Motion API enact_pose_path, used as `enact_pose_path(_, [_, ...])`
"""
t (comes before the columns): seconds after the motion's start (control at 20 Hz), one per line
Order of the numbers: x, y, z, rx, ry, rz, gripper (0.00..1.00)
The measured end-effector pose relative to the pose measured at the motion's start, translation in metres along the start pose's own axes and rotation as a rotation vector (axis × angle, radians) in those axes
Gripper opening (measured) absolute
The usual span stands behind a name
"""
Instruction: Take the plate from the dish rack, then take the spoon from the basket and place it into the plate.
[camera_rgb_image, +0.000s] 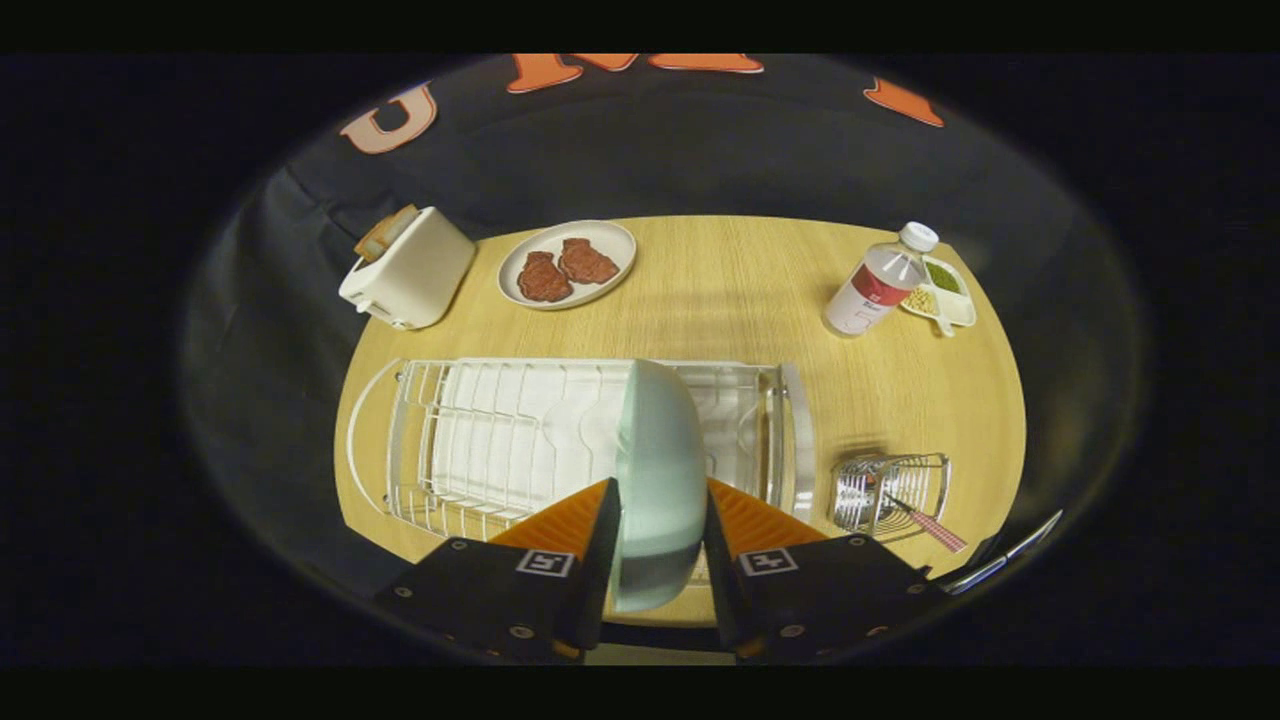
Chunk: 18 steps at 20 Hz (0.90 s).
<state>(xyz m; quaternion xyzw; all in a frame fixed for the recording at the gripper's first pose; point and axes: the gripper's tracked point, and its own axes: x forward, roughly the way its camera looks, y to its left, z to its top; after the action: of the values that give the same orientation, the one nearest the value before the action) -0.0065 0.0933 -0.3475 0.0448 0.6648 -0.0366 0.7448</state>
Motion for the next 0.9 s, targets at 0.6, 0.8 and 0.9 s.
enact_pose_path(0.6, [-0.018, -0.019, 0.002, -0.035, -0.123, -0.386, 0.22])
enact_pose_path(0.8, [-0.030, -0.018, 0.003, -0.036, -0.170, -0.450, 0.22])
enact_pose_path(0.9, [-0.040, -0.019, 0.010, -0.064, -0.204, -0.499, 0.22])
